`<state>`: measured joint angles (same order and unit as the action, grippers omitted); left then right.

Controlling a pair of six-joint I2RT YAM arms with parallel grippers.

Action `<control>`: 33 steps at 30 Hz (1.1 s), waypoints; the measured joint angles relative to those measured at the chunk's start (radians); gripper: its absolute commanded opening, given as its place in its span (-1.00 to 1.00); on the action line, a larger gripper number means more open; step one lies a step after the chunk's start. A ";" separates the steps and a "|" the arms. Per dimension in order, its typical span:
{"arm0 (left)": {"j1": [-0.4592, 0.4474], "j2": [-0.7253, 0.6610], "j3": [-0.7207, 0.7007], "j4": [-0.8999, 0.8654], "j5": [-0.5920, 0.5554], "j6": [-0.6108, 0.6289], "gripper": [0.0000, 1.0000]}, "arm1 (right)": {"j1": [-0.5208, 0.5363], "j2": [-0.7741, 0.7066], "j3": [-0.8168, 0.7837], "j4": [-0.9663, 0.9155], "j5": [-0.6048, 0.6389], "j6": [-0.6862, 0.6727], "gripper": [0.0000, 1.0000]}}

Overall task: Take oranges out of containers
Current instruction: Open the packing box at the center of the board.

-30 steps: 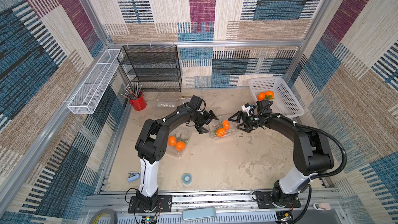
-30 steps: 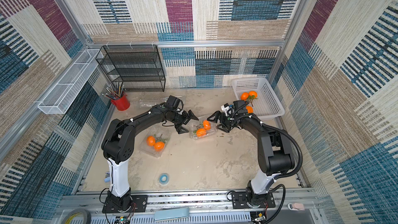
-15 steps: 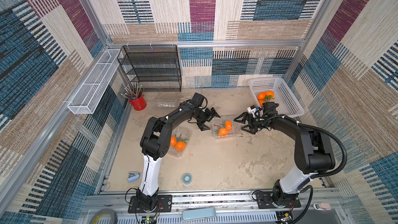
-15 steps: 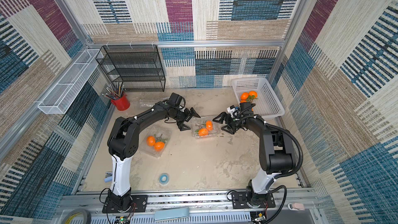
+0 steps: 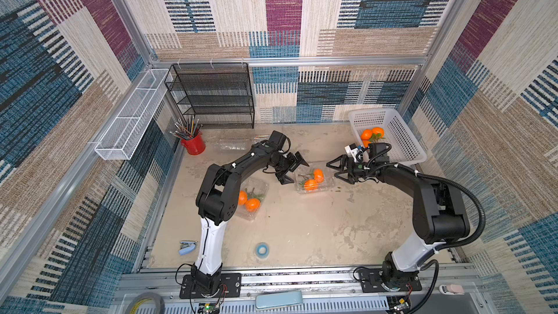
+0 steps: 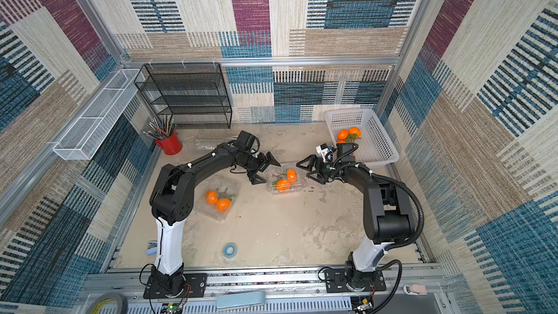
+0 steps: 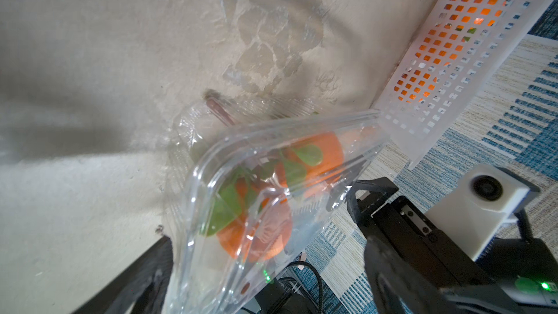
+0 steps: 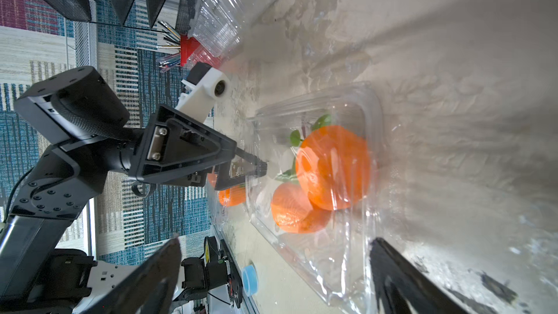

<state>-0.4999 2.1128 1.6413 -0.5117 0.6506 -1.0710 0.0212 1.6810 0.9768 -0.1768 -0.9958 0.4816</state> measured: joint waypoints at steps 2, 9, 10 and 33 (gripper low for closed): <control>0.000 0.000 0.000 0.000 0.004 0.000 0.99 | 0.000 -0.002 -0.006 0.012 -0.007 0.005 0.97; -0.003 0.000 -0.004 0.001 0.007 0.000 0.99 | -0.003 -0.001 -0.009 0.021 -0.009 0.011 0.97; -0.004 0.000 -0.006 0.002 0.007 0.000 0.99 | -0.004 -0.001 -0.009 0.021 -0.001 0.013 0.97; -0.004 -0.009 -0.035 0.007 0.010 0.000 0.99 | 0.023 0.066 0.037 0.059 0.034 0.023 0.97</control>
<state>-0.5041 2.1040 1.6058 -0.5045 0.6605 -1.0714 0.0444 1.7470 1.0134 -0.1177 -0.9619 0.5041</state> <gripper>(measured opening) 0.993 0.984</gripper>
